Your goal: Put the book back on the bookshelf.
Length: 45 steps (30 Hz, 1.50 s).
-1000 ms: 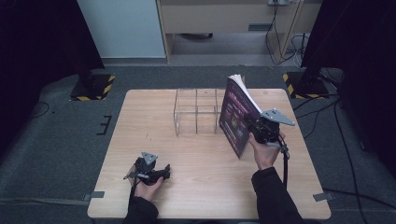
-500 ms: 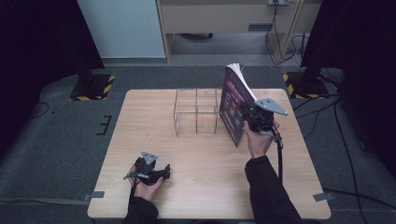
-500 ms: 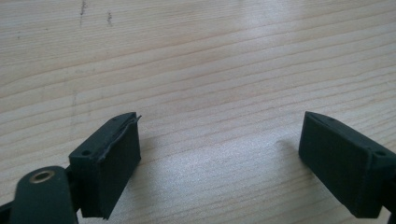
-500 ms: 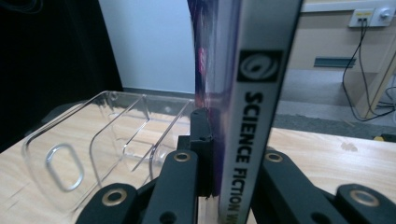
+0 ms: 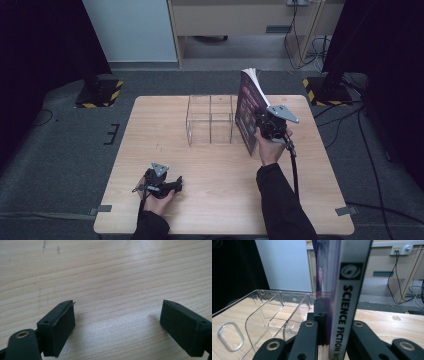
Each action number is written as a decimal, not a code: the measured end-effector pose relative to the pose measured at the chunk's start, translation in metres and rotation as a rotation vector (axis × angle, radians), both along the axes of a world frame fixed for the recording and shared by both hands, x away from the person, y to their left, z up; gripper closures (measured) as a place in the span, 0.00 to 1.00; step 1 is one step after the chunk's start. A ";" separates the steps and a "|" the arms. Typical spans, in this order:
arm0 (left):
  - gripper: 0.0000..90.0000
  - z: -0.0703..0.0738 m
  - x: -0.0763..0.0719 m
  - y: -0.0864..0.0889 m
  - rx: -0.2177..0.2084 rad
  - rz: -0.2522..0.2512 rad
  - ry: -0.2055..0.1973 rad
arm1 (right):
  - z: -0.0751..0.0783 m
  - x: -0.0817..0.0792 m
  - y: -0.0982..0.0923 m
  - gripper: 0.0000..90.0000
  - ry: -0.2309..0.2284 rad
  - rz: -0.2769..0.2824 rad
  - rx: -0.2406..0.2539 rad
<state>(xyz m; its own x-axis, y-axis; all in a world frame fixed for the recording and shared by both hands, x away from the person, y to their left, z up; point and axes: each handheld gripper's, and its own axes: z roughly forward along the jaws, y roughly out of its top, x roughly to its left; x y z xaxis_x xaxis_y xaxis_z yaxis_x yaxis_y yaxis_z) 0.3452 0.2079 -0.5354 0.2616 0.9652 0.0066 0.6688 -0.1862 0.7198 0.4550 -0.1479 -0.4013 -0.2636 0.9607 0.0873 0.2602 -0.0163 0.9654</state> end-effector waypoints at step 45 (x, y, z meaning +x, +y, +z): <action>0.13 0.000 0.000 0.000 0.000 0.000 0.000 | 0.007 0.000 -0.018 0.92 0.024 0.021 0.045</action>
